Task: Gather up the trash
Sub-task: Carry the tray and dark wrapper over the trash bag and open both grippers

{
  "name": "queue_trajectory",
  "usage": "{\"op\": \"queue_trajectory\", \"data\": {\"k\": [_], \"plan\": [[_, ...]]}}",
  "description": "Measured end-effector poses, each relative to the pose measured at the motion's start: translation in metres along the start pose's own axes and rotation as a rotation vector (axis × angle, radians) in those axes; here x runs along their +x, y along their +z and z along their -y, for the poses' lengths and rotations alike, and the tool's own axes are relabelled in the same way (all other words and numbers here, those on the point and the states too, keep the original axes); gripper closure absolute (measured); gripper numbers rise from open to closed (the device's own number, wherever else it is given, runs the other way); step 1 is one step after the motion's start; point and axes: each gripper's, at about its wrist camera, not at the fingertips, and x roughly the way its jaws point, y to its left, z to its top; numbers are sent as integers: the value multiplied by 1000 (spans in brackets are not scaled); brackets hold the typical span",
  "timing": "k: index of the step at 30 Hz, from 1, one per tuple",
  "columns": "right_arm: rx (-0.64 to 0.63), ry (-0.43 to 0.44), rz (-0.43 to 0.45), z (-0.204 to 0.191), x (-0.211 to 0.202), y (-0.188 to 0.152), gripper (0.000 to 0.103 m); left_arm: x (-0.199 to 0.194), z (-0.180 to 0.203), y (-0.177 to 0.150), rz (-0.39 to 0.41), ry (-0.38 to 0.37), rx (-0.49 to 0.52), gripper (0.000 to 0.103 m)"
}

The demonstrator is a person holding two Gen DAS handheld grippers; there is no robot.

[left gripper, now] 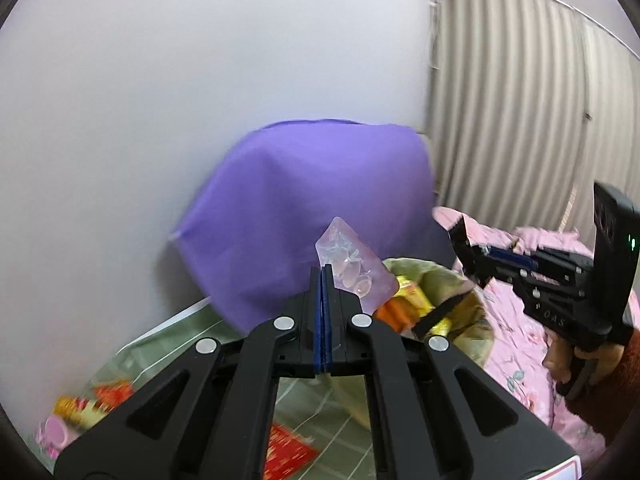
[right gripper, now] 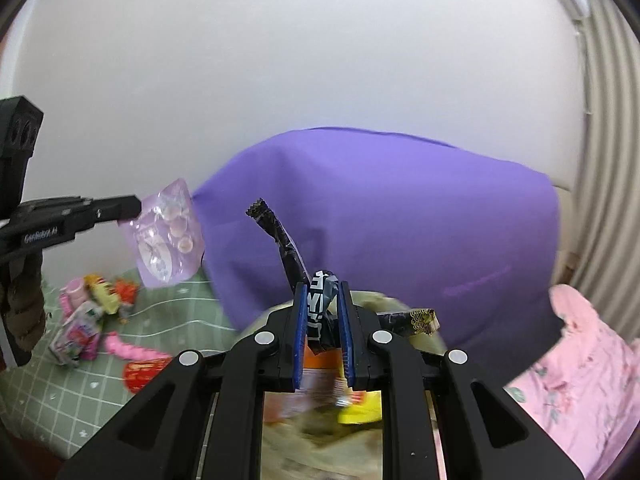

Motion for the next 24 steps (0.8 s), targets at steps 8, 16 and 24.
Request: {"op": "queue_trajectory", "data": {"k": [8,16,24], "plan": [[69,-86,-1,45,-18,-10,87,39,46,0,-43,-97,74,102],[105,-87,-18,65,-16,-22,87,65,52,-12,-96,-105,48,102],[98,-33,-28,68,5,-17,87,84,53,-16,-126,-97,13,102]]}}
